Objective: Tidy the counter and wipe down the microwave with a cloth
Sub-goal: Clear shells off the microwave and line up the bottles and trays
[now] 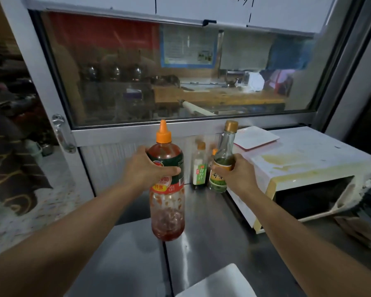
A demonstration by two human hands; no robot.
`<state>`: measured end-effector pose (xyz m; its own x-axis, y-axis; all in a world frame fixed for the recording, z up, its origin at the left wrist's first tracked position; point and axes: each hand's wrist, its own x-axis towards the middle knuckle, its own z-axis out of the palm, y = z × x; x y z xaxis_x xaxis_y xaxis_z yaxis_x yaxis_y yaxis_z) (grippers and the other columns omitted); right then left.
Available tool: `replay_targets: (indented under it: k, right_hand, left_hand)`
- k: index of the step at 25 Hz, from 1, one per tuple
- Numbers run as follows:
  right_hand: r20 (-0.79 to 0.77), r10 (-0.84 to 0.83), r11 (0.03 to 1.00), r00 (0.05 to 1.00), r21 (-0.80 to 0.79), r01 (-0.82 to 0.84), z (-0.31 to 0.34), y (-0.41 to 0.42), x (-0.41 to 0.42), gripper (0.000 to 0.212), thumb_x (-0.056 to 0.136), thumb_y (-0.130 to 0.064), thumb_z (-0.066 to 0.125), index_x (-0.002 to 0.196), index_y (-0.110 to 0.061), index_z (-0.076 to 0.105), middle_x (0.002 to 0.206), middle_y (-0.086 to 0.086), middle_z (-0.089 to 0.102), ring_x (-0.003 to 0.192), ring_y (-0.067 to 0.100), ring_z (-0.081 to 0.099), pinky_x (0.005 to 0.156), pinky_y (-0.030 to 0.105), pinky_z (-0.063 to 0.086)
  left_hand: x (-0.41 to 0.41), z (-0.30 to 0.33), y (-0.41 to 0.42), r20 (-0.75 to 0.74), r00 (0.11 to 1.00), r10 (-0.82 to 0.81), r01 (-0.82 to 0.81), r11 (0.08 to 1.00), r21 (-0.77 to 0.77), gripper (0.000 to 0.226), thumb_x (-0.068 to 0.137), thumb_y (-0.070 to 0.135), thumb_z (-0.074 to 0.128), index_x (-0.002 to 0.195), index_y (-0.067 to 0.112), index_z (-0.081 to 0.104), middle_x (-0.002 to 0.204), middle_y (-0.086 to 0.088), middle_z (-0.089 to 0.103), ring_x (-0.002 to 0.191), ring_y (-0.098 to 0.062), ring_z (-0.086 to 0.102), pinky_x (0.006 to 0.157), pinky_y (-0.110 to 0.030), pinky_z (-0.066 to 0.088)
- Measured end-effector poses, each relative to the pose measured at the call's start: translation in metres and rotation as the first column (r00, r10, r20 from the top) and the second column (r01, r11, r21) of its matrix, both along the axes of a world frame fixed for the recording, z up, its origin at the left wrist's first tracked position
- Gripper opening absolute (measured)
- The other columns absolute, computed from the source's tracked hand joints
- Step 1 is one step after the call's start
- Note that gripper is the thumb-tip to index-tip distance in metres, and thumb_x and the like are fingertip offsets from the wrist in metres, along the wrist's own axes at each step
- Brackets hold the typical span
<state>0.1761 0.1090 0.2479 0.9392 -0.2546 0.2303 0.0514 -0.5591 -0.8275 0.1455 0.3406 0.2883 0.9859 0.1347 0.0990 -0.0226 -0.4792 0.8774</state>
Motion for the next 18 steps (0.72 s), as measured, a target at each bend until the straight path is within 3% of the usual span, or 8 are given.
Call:
replay_targets:
  k: [7, 12, 18]
  right_hand:
    - [-0.044, 0.085, 0.996, 0.995, 0.007, -0.085, -0.042, 0.007, 0.059, 0.045, 0.073, -0.029, 0.076, 0.108, -0.012, 0.055, 0.105, 0.006, 0.064, 0.096, 0.026, 0.062, 0.083, 0.039, 0.051]
    - [-0.059, 0.168, 0.985, 0.984, 0.057, -0.165, -0.087, 0.021, 0.098, 0.035, 0.072, -0.022, 0.078, 0.098, -0.016, 0.056, 0.092, -0.002, 0.063, 0.085, 0.016, 0.059, 0.074, 0.025, 0.042]
    - [-0.087, 0.168, 0.985, 0.982, -0.021, -0.170, -0.141, 0.045, 0.153, 0.042, 0.072, -0.022, 0.079, 0.105, -0.007, 0.060, 0.102, 0.010, 0.066, 0.097, 0.025, 0.060, 0.088, 0.040, 0.048]
  left_hand:
    - [0.050, -0.041, -0.004, 0.009, 0.995, 0.101, -0.101, 0.995, 0.014, 0.068, 0.054, 0.035, 0.087, 0.104, 0.027, 0.042, 0.096, 0.011, 0.054, 0.090, -0.012, 0.056, 0.066, -0.023, 0.046]
    - [0.089, -0.073, 0.001, -0.009, 0.991, 0.132, -0.132, 0.991, -0.029, 0.073, 0.045, 0.042, 0.086, 0.103, 0.032, 0.043, 0.092, 0.018, 0.055, 0.082, 0.000, 0.054, 0.062, -0.021, 0.045]
    - [0.144, -0.104, 0.019, -0.016, 0.987, 0.161, -0.162, 0.985, -0.068, 0.073, 0.044, 0.038, 0.087, 0.102, 0.031, 0.044, 0.090, 0.019, 0.055, 0.081, 0.000, 0.054, 0.062, -0.021, 0.044]
